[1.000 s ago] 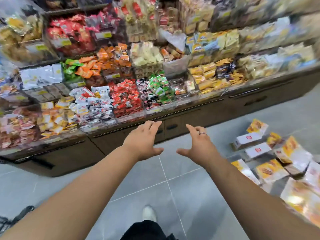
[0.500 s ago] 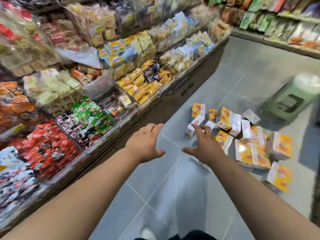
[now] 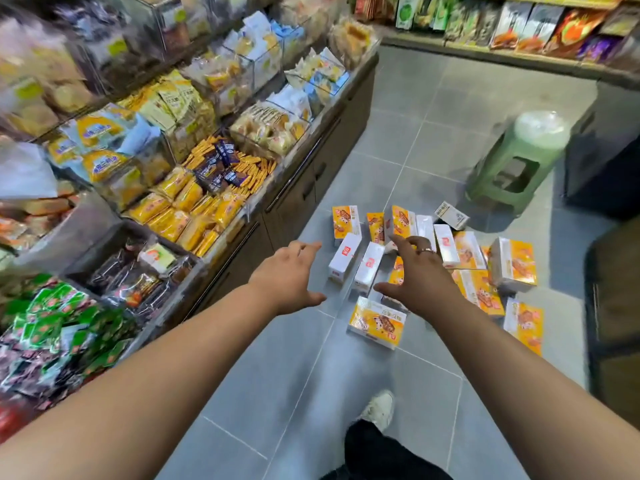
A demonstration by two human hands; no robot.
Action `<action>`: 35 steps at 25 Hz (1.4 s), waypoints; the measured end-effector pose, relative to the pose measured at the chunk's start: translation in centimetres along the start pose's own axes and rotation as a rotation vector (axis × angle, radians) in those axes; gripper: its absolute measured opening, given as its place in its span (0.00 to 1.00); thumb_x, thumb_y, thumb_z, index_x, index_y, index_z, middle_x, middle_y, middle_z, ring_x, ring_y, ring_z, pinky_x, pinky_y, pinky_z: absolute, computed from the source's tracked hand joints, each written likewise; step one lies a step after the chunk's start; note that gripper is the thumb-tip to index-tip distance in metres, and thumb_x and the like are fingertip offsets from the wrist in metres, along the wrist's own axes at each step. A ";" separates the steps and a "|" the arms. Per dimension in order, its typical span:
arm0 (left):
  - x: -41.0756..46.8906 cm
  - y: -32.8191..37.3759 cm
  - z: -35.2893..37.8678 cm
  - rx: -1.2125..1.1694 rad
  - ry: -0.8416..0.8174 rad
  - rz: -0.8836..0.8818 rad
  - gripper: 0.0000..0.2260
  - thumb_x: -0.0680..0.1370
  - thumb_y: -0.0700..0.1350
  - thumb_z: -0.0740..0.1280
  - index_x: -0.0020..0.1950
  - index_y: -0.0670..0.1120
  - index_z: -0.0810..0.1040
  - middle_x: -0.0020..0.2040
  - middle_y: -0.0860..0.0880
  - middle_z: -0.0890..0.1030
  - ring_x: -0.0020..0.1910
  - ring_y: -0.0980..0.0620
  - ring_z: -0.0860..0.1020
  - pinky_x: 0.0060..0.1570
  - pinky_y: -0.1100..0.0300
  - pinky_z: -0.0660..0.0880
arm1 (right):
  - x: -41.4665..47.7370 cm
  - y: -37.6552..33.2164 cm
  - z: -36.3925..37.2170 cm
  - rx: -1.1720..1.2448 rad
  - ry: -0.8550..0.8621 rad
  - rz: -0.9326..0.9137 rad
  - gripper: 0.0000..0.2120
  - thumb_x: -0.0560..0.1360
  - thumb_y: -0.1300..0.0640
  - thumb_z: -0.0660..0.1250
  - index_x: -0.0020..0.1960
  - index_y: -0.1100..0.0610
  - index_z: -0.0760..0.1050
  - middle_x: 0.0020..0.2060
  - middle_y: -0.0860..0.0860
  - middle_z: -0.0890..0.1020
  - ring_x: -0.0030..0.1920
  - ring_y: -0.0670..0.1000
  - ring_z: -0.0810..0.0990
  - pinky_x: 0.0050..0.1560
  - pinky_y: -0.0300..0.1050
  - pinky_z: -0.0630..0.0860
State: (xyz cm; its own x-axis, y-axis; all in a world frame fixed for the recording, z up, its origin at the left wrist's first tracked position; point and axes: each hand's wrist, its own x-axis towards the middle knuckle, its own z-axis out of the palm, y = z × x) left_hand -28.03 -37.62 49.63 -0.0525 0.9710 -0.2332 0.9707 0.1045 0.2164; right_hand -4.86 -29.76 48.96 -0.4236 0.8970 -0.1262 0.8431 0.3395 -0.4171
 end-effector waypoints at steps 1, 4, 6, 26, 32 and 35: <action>2.1 0.2 -0.2 -0.003 -0.005 -0.014 0.43 0.70 0.62 0.71 0.78 0.51 0.53 0.73 0.47 0.63 0.69 0.44 0.67 0.65 0.49 0.70 | 2.0 0.8 -0.4 -0.012 -0.012 -0.009 0.45 0.68 0.45 0.76 0.77 0.48 0.56 0.72 0.56 0.61 0.68 0.61 0.67 0.62 0.51 0.69; 8.0 1.3 -1.0 -0.027 -0.009 -0.053 0.43 0.70 0.62 0.71 0.78 0.51 0.54 0.73 0.47 0.63 0.69 0.45 0.67 0.64 0.50 0.70 | 8.1 2.8 -1.4 -0.033 -0.063 -0.028 0.45 0.67 0.43 0.76 0.77 0.47 0.55 0.73 0.55 0.60 0.68 0.60 0.68 0.62 0.51 0.71; 11.1 1.9 -1.3 -0.059 0.010 -0.068 0.42 0.71 0.61 0.71 0.78 0.50 0.54 0.73 0.46 0.63 0.70 0.45 0.67 0.65 0.50 0.70 | 11.7 3.5 -1.9 -0.062 -0.086 -0.052 0.46 0.68 0.43 0.75 0.77 0.46 0.54 0.74 0.55 0.59 0.68 0.60 0.68 0.61 0.52 0.73; 41.5 -6.2 12.6 -0.335 -0.054 -0.391 0.43 0.71 0.61 0.70 0.78 0.48 0.53 0.73 0.45 0.61 0.70 0.44 0.64 0.66 0.50 0.67 | 43.9 12.7 9.0 -0.246 -0.306 -0.031 0.48 0.68 0.40 0.74 0.78 0.46 0.50 0.75 0.58 0.58 0.71 0.63 0.65 0.63 0.57 0.73; 46.6 -8.5 22.4 -0.341 -0.082 -0.530 0.42 0.72 0.60 0.71 0.78 0.50 0.53 0.75 0.45 0.59 0.71 0.44 0.63 0.64 0.51 0.68 | 49.8 18.3 17.5 -0.340 -0.430 -0.205 0.47 0.68 0.40 0.74 0.77 0.47 0.50 0.74 0.58 0.60 0.70 0.63 0.65 0.62 0.58 0.73; 49.8 -9.3 29.5 -0.392 -0.072 -0.562 0.43 0.71 0.61 0.72 0.78 0.50 0.53 0.75 0.44 0.60 0.72 0.43 0.63 0.64 0.49 0.69 | 52.9 21.5 23.4 -0.399 -0.482 -0.267 0.48 0.68 0.41 0.74 0.78 0.45 0.48 0.75 0.57 0.58 0.70 0.63 0.65 0.61 0.57 0.74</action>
State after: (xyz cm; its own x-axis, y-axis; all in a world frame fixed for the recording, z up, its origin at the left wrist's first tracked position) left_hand -32.75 3.38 8.09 -0.4939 0.7316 -0.4699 0.6438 0.6710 0.3678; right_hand -16.92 18.39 12.30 -0.6563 0.5734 -0.4904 0.7078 0.6931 -0.1368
